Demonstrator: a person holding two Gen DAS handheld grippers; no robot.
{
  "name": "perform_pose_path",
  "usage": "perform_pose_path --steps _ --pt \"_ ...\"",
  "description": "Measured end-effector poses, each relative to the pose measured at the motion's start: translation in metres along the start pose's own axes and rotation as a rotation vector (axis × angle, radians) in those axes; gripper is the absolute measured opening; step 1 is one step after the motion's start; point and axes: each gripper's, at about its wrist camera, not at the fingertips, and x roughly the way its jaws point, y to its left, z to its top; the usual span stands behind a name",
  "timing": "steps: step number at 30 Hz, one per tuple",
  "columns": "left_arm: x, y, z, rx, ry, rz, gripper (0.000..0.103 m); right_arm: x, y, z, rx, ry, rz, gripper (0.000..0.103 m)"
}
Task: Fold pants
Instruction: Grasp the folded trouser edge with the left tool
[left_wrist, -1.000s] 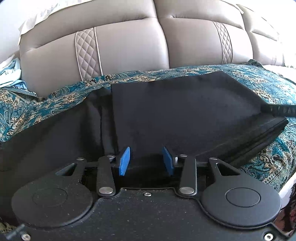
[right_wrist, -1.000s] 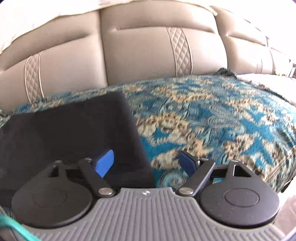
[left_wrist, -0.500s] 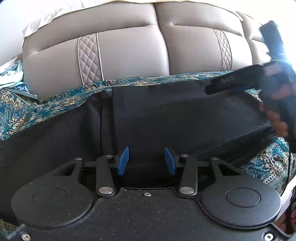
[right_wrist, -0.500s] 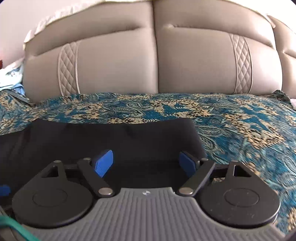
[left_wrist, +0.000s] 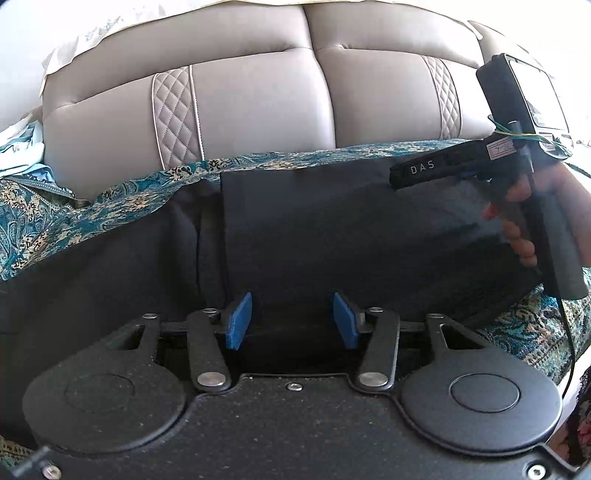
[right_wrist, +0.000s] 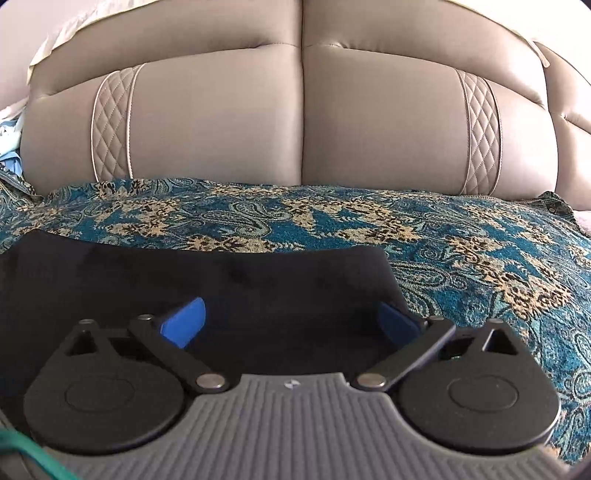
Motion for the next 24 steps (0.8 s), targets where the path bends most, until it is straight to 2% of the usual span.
perform_pose_path --steps 10,13,15,16,17,20,24 --pt "-0.001 0.0 -0.003 0.001 -0.003 0.0 0.051 0.0 -0.002 -0.002 0.005 -0.017 0.01 0.103" --pt "0.002 -0.001 0.002 0.014 0.022 -0.018 0.059 0.0 -0.001 -0.002 0.005 -0.019 0.008 0.103" --pt "0.005 0.0 0.009 0.021 0.06 -0.051 0.071 0.001 -0.001 -0.002 0.007 -0.017 0.007 0.103" --pt "0.007 0.0 0.013 0.019 0.087 -0.075 0.081 0.002 -0.001 -0.001 0.006 -0.014 0.006 0.103" --pt "0.008 0.0 0.017 0.02 0.116 -0.095 0.084 0.002 0.0 0.0 0.004 -0.011 0.003 0.103" --pt "0.001 0.0 0.024 0.021 0.145 -0.07 0.084 0.0 0.001 0.004 -0.006 0.015 -0.01 0.103" --pt "-0.024 0.017 0.018 -0.017 0.11 -0.042 0.09 -0.018 0.011 0.001 -0.004 0.042 -0.033 0.103"
